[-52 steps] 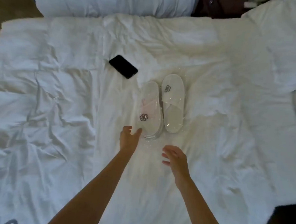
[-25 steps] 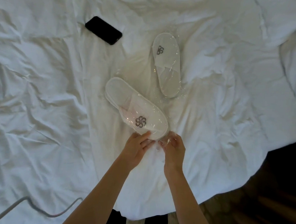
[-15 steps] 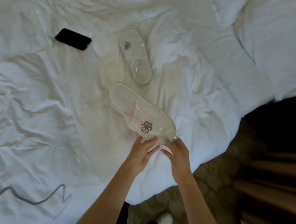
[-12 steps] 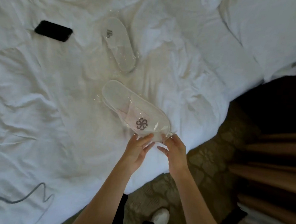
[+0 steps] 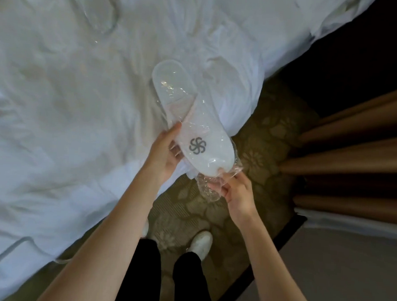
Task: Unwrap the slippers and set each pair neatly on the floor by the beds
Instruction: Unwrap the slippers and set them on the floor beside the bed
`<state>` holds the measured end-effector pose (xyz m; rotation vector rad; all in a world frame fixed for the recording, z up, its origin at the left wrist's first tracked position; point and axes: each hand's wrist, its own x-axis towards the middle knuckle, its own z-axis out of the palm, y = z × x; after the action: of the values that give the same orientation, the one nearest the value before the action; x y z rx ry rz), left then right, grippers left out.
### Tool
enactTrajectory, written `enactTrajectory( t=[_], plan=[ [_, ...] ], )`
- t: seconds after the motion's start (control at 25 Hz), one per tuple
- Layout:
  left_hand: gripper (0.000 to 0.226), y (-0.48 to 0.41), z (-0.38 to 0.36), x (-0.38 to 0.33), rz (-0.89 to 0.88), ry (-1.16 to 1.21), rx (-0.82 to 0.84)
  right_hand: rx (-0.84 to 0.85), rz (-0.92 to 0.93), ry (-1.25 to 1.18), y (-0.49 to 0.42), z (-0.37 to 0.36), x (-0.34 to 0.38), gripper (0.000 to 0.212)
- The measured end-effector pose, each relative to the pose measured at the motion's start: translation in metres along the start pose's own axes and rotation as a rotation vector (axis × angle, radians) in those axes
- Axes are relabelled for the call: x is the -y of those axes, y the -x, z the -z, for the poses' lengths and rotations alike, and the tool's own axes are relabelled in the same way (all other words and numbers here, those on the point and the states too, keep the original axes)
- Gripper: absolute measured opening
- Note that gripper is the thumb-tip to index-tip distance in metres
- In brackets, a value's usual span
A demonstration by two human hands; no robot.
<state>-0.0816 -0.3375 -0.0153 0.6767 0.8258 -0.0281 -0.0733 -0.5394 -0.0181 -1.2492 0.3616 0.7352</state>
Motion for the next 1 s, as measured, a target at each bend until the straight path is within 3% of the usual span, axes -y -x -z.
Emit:
enactTrajectory(
  t=[0.16,0.36,0.56,0.84,1.0],
  plan=[
    [0.05,-0.012,0.003,-0.014,-0.011,-0.013,0.023,-0.01,0.031,-0.009,0.003,0.004,-0.009,0.035],
    [0.045,-0.014,0.042,-0.048,-0.09,0.023,-0.089,-0.047,0.014,0.007,-0.002,-0.006,-0.021,0.024],
    [0.011,-0.014,0.109,-0.109,-0.182,0.127,-0.253,-0.192,0.008,0.009,0.002,-0.001,-0.031,0.024],
    [0.02,0.001,0.203,-0.187,-0.362,0.254,-0.506,-0.428,-0.007,-0.102,0.0,0.005,-0.013,0.024],
    [0.038,0.009,0.181,-0.163,-0.259,0.178,-0.512,-0.426,0.031,-0.17,-0.002,-0.009,-0.005,0.024]
  ],
)
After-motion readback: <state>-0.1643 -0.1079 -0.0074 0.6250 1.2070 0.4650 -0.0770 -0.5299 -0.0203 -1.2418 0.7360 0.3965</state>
